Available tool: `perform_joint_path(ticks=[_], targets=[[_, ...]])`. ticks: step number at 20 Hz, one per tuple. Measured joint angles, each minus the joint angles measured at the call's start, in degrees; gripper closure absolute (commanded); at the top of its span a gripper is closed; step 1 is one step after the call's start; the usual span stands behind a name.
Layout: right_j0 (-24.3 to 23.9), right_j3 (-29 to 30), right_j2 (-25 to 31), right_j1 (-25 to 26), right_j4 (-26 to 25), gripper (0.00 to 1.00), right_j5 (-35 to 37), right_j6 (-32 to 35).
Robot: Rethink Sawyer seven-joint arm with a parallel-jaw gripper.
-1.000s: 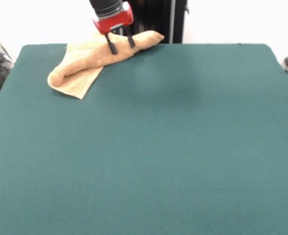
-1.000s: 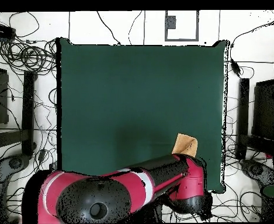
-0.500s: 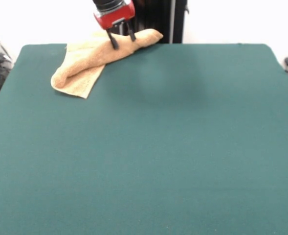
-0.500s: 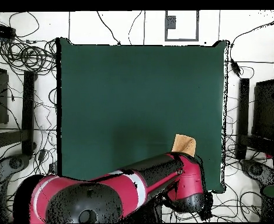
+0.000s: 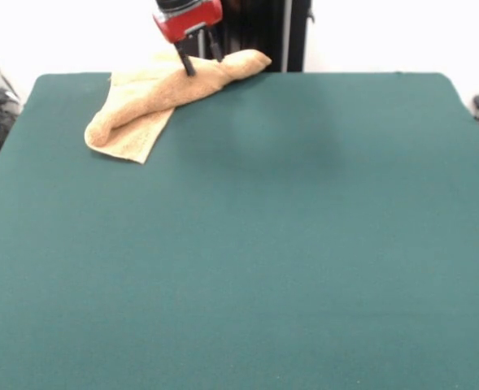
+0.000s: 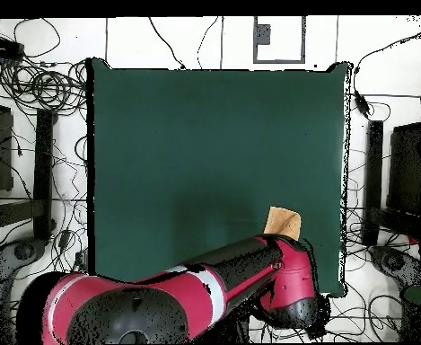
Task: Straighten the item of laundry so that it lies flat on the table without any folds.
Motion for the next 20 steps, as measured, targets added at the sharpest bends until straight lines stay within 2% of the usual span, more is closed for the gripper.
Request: perform_joint_path(ticks=[20], targets=[[-0.52, 1.33, -0.01, -1.43, -3.27, 0.00, 0.01, 0.00]])
